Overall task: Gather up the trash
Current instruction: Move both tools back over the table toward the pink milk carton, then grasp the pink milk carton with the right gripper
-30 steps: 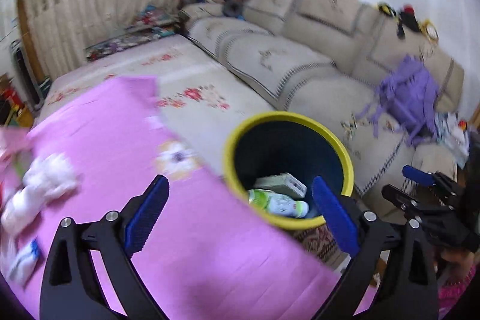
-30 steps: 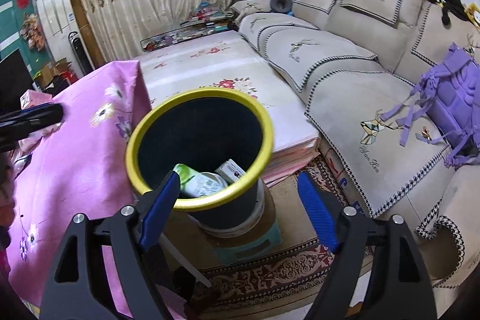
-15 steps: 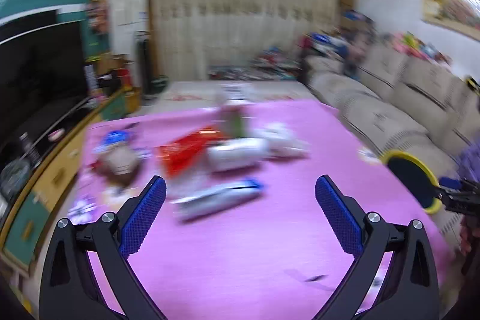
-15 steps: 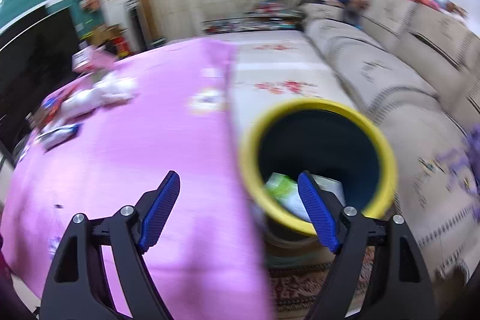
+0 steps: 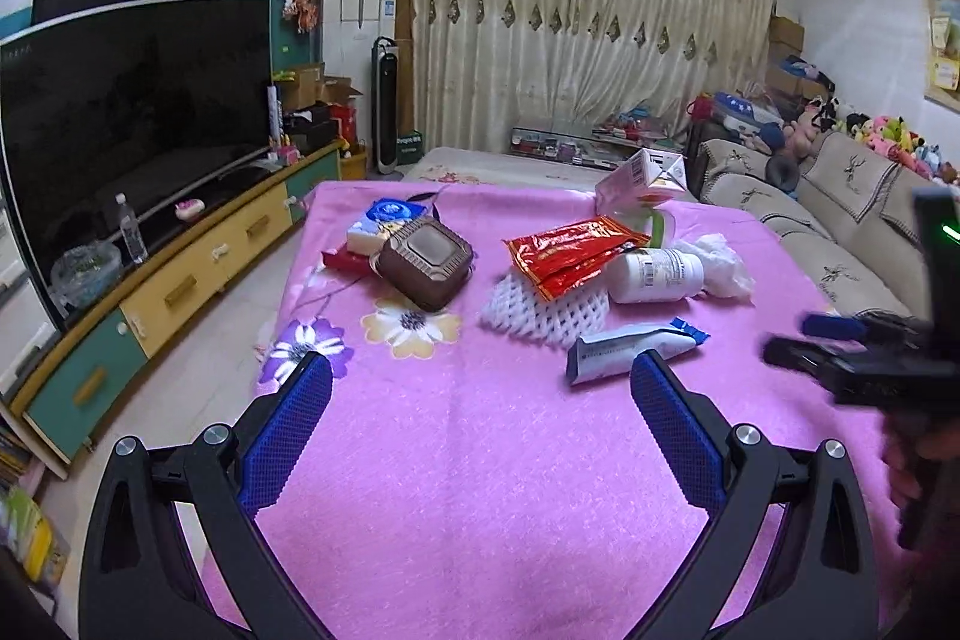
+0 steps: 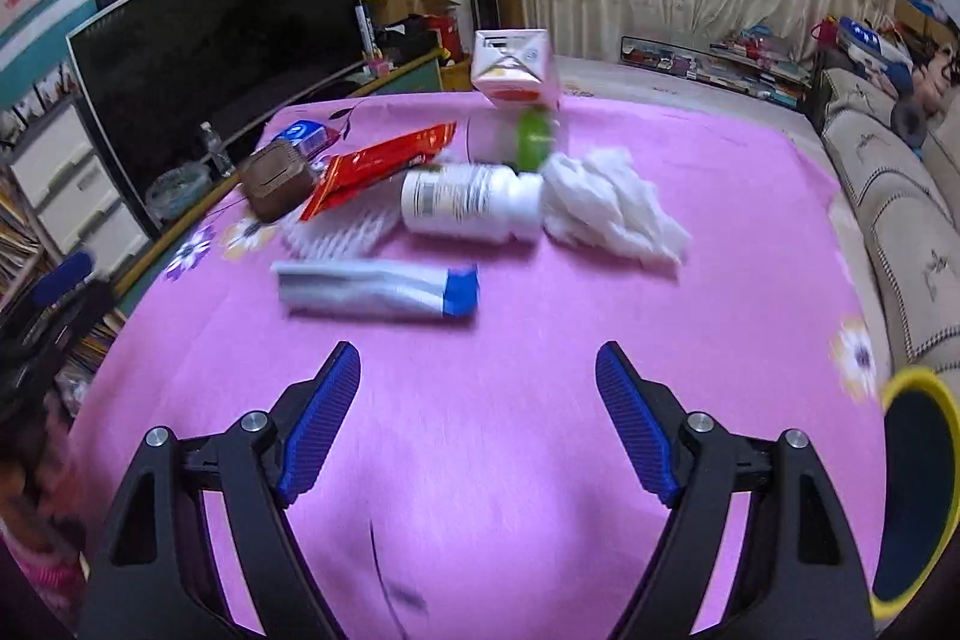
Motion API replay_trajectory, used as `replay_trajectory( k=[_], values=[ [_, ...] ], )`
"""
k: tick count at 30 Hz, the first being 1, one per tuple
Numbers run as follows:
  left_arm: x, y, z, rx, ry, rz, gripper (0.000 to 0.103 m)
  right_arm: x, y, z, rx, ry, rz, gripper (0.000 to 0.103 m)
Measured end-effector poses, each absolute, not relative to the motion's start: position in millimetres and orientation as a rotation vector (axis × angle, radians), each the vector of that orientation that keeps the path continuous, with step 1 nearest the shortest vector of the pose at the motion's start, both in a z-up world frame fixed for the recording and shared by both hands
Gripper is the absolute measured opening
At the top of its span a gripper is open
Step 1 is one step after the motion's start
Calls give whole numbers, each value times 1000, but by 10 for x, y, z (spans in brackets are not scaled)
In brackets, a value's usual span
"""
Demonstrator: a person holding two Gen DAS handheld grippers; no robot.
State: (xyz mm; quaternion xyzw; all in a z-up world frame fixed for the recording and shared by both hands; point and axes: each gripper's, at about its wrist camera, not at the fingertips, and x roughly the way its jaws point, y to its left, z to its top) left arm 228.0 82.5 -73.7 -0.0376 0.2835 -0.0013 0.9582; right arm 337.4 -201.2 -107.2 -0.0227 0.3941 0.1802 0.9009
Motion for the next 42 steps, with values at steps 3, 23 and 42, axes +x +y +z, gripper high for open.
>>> replay_trajectory(
  k=[3, 23, 42],
  values=[
    [2236, 748, -751, -73, 576, -15, 98, 3696, -1934, -1030, -44, 809, 353, 76],
    [2367, 493, -836, -24, 588, -78, 98, 5013, -1571, -631, -37, 727, 203, 74],
    [2274, 375, -761, -16, 574, -106, 98, 4746, -1883, -344, 29, 693, 200, 46]
  ],
)
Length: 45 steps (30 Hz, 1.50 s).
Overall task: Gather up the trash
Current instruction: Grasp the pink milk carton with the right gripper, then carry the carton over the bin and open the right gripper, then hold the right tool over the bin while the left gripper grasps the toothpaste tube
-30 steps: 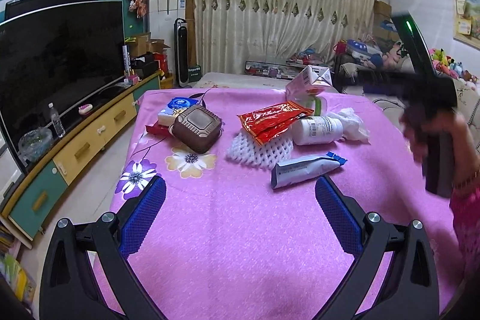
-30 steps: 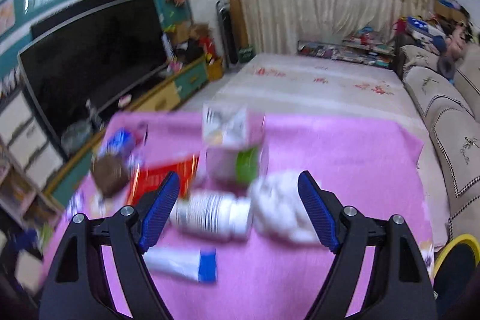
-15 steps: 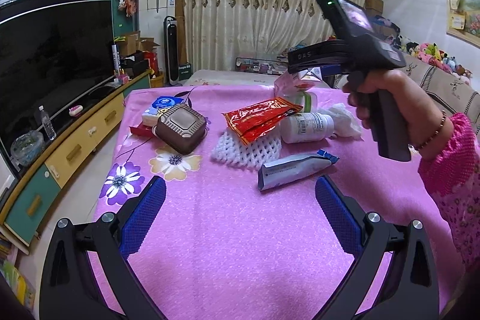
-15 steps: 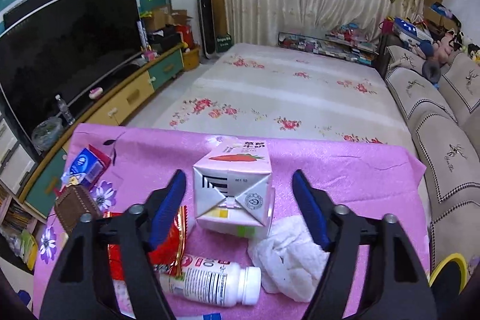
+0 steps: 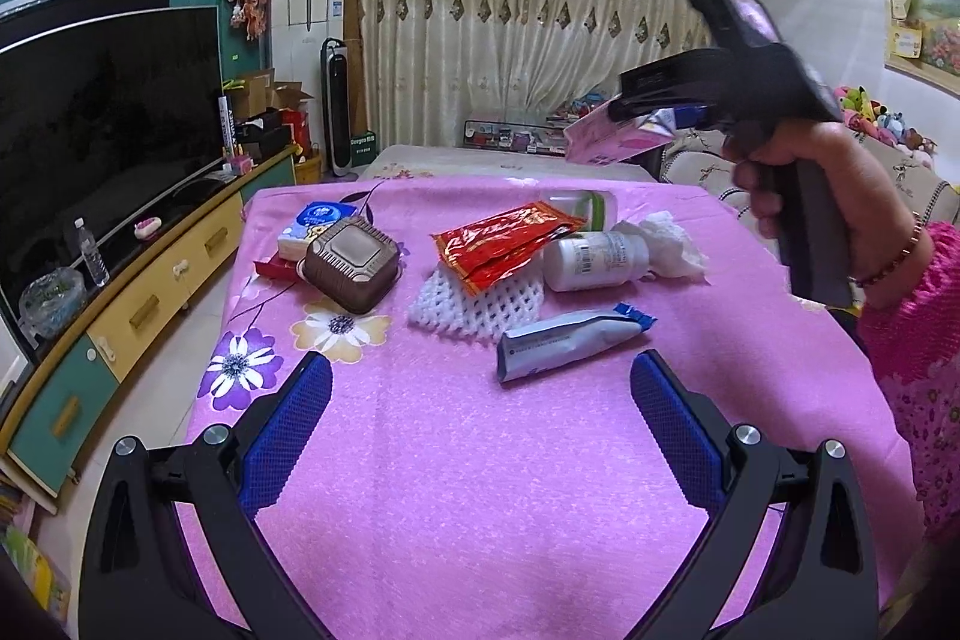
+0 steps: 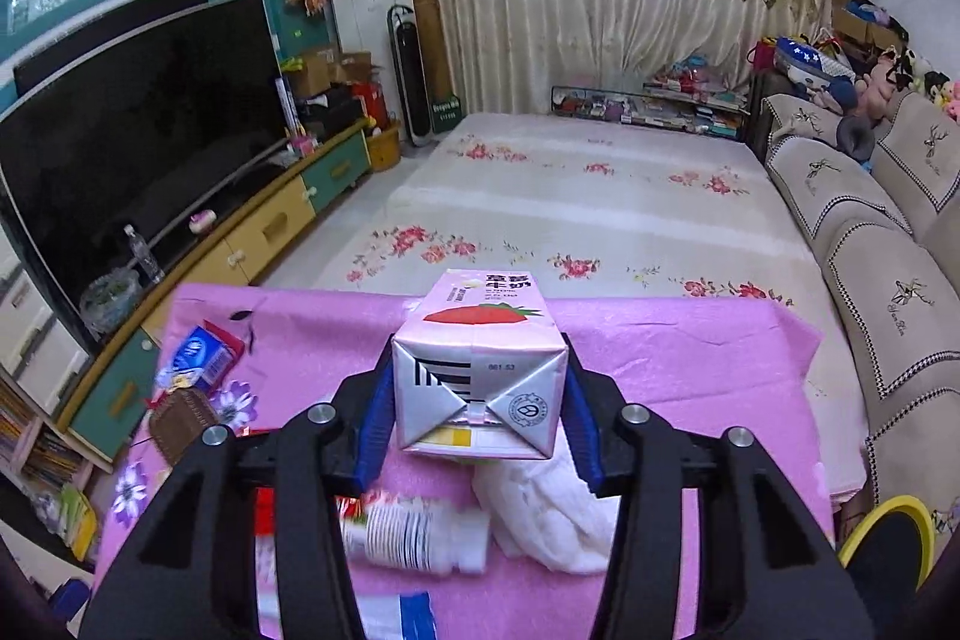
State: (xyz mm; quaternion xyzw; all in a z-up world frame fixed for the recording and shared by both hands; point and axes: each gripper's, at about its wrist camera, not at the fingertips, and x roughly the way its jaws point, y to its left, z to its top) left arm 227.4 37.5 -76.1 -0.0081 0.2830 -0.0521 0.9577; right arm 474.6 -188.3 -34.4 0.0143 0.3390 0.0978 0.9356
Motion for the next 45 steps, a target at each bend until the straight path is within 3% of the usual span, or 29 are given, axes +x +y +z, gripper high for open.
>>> replay_trajectory(
  k=[9, 21, 29, 30, 31, 33, 45],
  values=[
    [2191, 139, -681, 3, 560, -150, 98, 3689, -3036, -274, 113, 622, 131, 47],
    [2160, -307, -655, 47, 568, -207, 98, 2674, -5012, -1230, 305, 736, -273, 47],
    [2158, -493, -663, 88, 583, -210, 98, 2696, -5402, -1735, 338, 823, -362, 49],
    [2163, -505, -666, 92, 586, -205, 98, 2698, -5421, -1765, 340, 825, -373, 52],
    [2169, -498, -669, 92, 590, -203, 98, 2700, -5428, -1772, 341, 822, -382, 61],
    [2190, -476, -676, 86, 600, -199, 98, 2681, -5429, -1769, 343, 805, -380, 66],
    [2678, -193, -898, 77, 704, -164, 98, 2696, -5303, -1633, 329, 779, -330, 69]
  ],
)
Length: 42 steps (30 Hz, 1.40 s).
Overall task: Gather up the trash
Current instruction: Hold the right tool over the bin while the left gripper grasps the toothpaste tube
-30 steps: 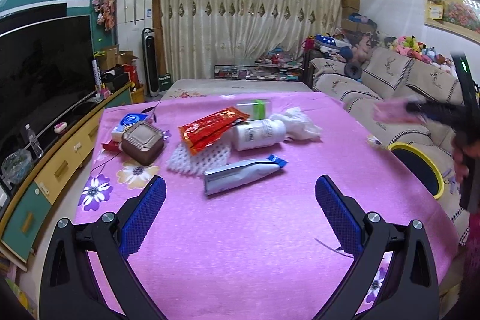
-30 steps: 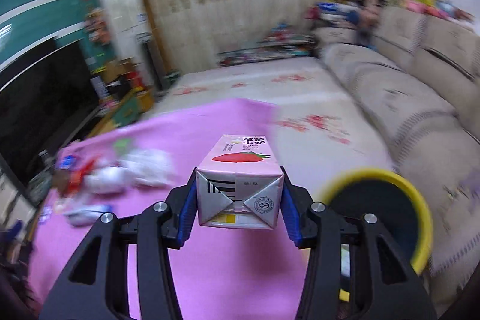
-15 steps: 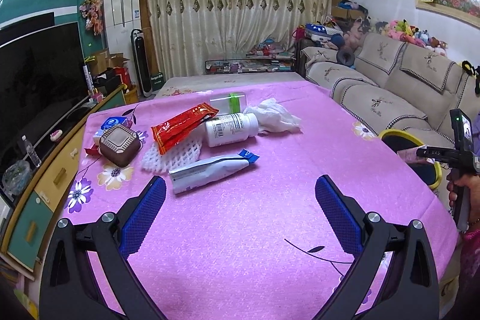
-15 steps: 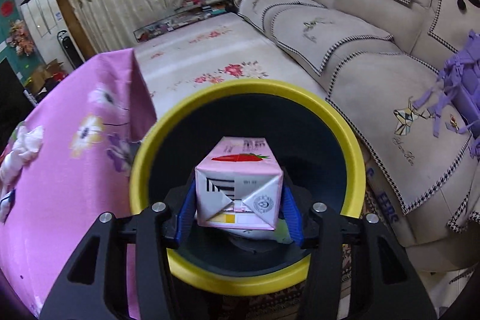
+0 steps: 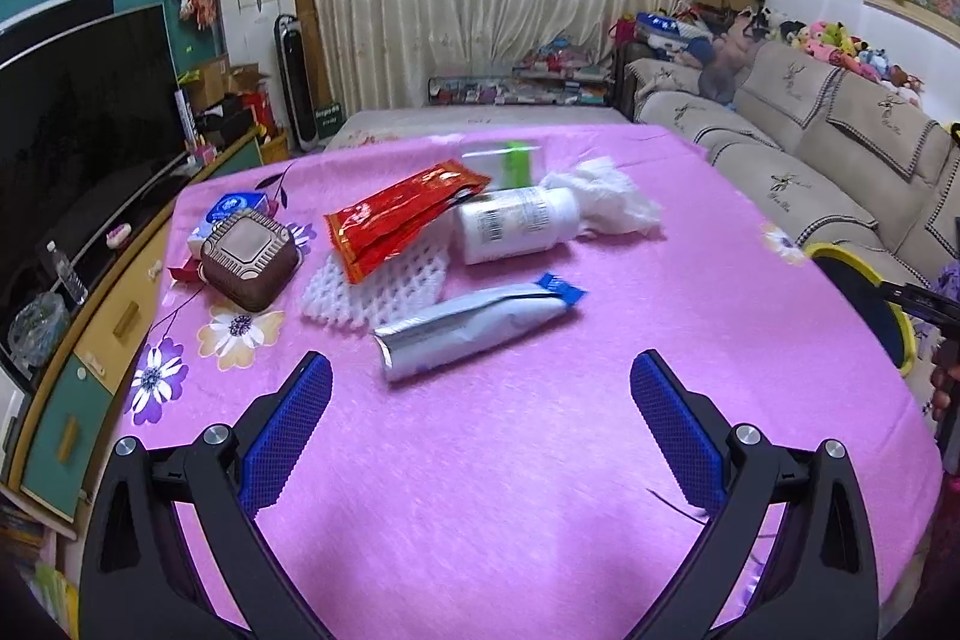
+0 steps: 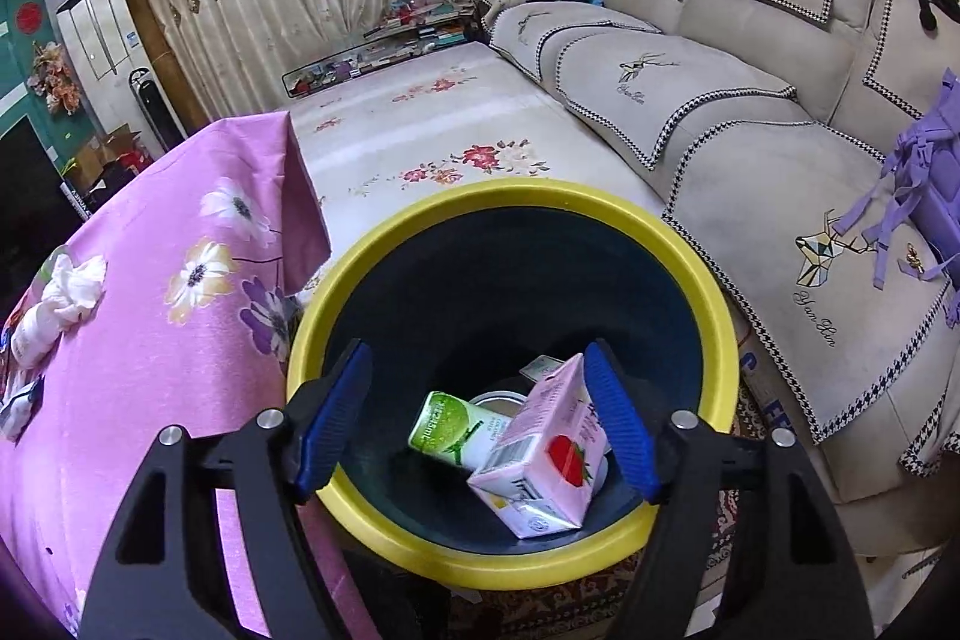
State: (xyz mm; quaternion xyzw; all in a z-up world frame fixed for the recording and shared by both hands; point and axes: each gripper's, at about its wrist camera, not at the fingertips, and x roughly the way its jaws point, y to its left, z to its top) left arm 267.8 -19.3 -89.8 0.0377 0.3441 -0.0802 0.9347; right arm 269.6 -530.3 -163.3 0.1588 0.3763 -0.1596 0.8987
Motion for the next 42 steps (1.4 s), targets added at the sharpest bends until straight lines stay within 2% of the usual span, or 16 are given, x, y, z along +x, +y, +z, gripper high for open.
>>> replay_trajectory(
  k=[10, 17, 29, 35, 37, 39, 42],
  values=[
    [3203, -59, -1236, 21, 845, -208, 98, 2765, -5254, -1630, 321, 791, -314, 70],
    [3232, -285, -1279, 47, 863, -326, 98, 2773, -5255, -1616, 321, 787, -318, 70],
    [2736, -884, -945, 144, 842, -643, 98, 2755, -5266, -1564, 346, 774, -297, 71],
    [3099, -864, -924, 157, 901, -508, 98, 2742, -5264, -1507, 364, 753, -288, 71],
    [3295, -873, -1009, 157, 926, -492, 94, 2728, -5251, -1476, 366, 746, -283, 71],
    [3452, -894, -1116, 180, 955, -476, 82, 2709, -5243, -1439, 369, 738, -276, 71],
    [3633, -949, -1258, 196, 991, -459, 75, 2686, -5263, -1391, 372, 728, -274, 72]
  ],
)
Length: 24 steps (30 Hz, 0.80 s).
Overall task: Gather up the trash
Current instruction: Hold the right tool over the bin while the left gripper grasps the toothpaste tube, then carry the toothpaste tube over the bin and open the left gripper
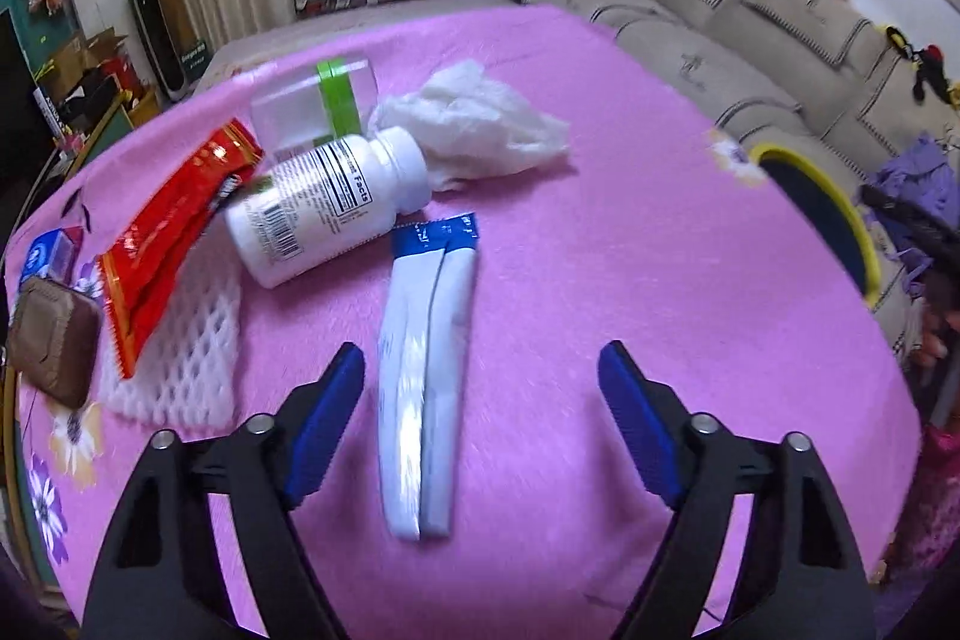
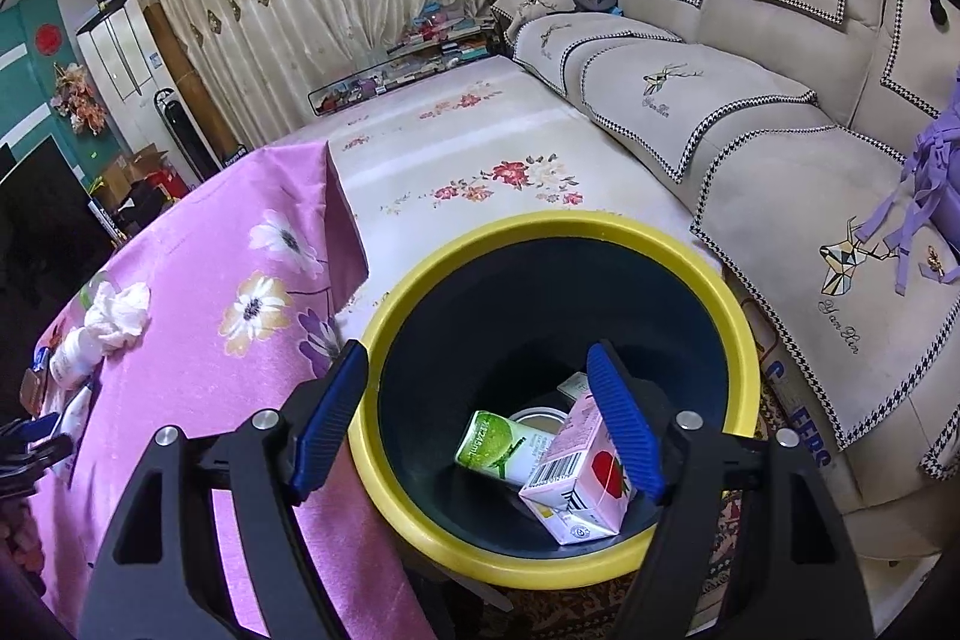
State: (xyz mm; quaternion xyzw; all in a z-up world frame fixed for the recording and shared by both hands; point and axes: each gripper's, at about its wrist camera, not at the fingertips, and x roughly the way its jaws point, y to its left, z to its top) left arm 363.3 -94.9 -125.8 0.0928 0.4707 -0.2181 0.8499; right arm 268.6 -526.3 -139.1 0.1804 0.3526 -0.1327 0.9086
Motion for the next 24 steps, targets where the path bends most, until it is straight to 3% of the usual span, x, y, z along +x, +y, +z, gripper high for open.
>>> replay_trajectory(
  k=[7, 13, 17, 24],
  values=[
    [3767, -1054, -1380, 247, 1008, -419, 66, 2659, -5326, -1374, 387, 717, -270, 72],
    [3731, -1096, -1369, 259, 1002, -404, 30, 2632, -5349, -1398, 406, 716, -262, 72],
    [3626, -1137, -1340, 261, 1007, -417, 23, 2592, -5373, -1384, 417, 710, -254, 72],
    [3359, -1540, -1148, 294, 973, -507, 23, 2391, -5483, -1264, 427, 671, -258, 72]
  ],
)
